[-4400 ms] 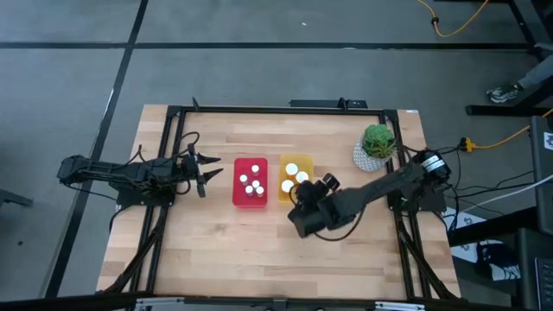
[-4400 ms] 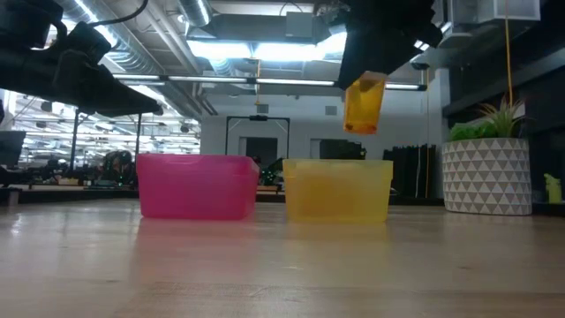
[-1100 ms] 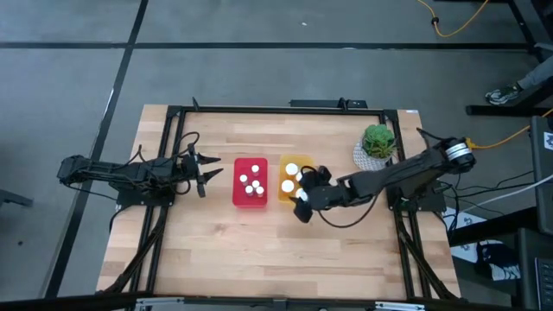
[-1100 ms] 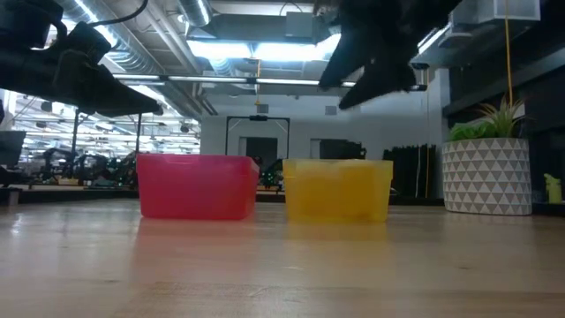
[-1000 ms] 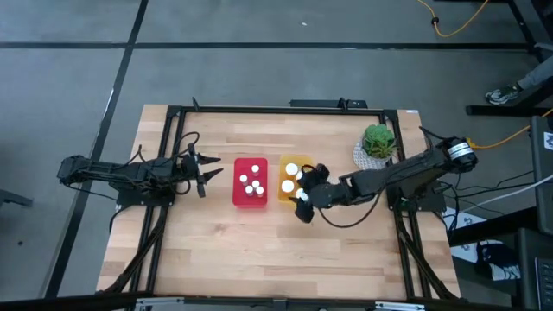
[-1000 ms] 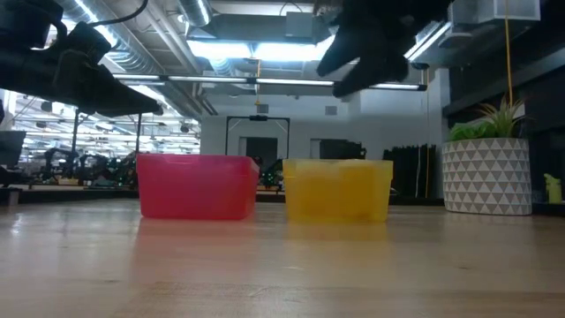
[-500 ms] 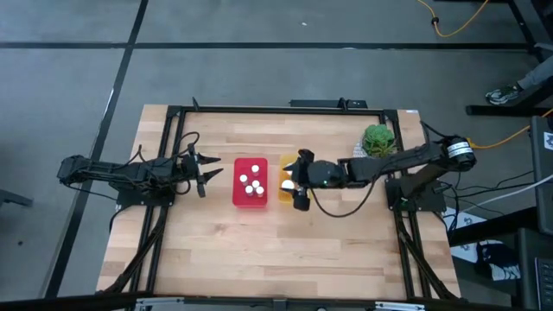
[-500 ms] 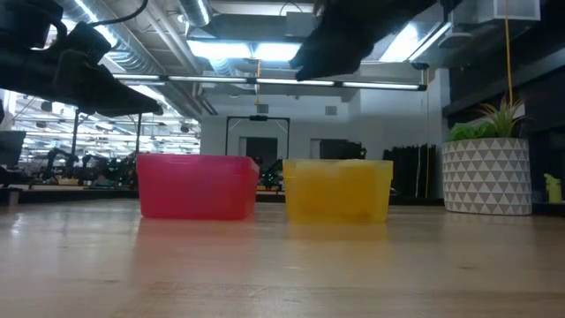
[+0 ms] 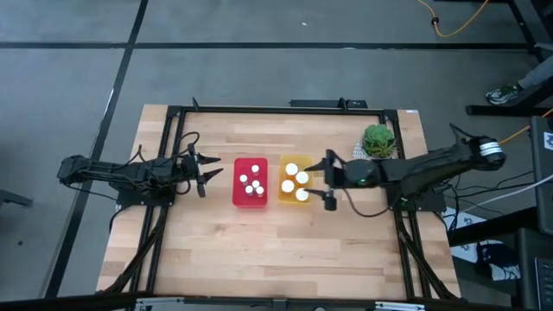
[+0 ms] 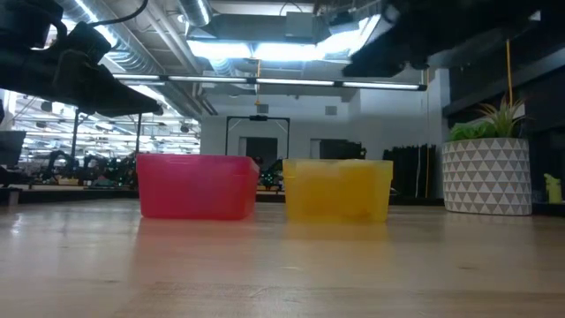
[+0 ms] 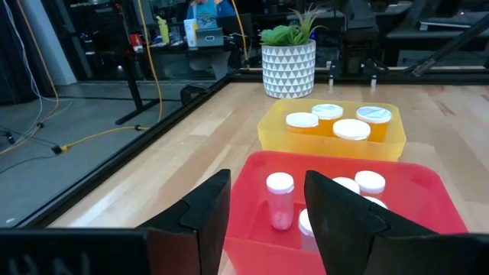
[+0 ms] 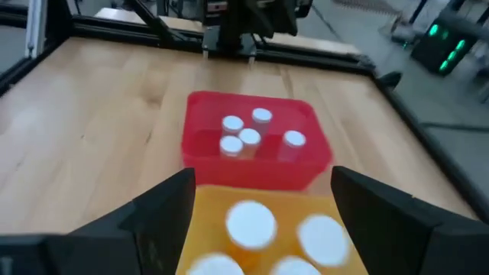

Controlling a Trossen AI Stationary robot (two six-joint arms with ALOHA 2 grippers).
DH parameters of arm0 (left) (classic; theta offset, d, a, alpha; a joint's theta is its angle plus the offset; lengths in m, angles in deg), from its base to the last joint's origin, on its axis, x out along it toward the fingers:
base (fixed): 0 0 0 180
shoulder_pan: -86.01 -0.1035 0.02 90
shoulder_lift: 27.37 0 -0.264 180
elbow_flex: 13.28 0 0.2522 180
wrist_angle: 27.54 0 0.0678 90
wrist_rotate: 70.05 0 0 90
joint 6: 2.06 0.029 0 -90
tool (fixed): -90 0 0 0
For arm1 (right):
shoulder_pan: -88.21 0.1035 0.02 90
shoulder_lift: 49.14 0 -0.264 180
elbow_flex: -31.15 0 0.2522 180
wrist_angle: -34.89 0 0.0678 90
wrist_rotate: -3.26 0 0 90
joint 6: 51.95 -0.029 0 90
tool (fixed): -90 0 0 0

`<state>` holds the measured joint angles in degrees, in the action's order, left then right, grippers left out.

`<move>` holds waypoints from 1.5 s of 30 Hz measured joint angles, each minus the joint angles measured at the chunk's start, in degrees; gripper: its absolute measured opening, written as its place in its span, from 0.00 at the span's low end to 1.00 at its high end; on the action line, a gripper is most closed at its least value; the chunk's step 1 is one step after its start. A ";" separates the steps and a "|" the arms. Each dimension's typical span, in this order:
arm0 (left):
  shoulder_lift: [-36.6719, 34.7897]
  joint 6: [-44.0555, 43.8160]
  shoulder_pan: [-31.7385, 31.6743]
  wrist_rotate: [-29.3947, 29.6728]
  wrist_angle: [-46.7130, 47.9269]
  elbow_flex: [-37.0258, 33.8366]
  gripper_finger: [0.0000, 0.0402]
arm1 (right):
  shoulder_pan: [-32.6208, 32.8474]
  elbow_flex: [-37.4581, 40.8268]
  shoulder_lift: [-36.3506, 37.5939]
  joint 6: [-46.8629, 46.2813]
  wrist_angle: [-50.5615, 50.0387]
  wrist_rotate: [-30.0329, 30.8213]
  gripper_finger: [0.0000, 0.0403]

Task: Pick and place medicine bottles into bin by pill shape (circle, oval)
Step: Return to Home Position

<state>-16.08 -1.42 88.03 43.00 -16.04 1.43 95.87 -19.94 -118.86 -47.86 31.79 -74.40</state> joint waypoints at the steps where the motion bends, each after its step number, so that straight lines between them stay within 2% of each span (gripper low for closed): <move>1: -0.02 0.00 0.00 0.02 0.00 0.00 0.40 | 0.00 1.50 2.12 0.91 -0.06 0.03 0.76; 7: -0.01 0.00 -0.01 0.01 0.00 0.02 0.40 | 0.00 10.76 15.07 1.78 0.05 3.02 0.76; 14: -0.02 0.00 -0.01 0.02 0.00 0.01 0.40 | 0.00 21.65 29.07 -3.89 2.37 2.57 0.76; 18: -0.02 0.00 0.00 0.00 0.00 0.02 0.40 | 0.00 26.14 36.17 -3.82 2.42 2.58 0.76; 22: 0.00 0.00 -0.01 0.02 0.00 0.02 0.40 | 0.00 29.03 41.54 -8.57 2.13 2.60 0.76; 31: -0.01 0.00 0.00 0.02 0.00 0.00 0.40 | 0.00 29.30 45.98 -9.79 1.69 2.60 0.76; 45: 0.00 0.00 0.00 0.00 0.00 0.01 0.40 | 0.00 29.37 46.73 -9.68 1.02 2.60 0.76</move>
<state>-16.08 -1.42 88.03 43.01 -16.04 1.44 95.87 9.42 -72.13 -57.53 32.81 -71.80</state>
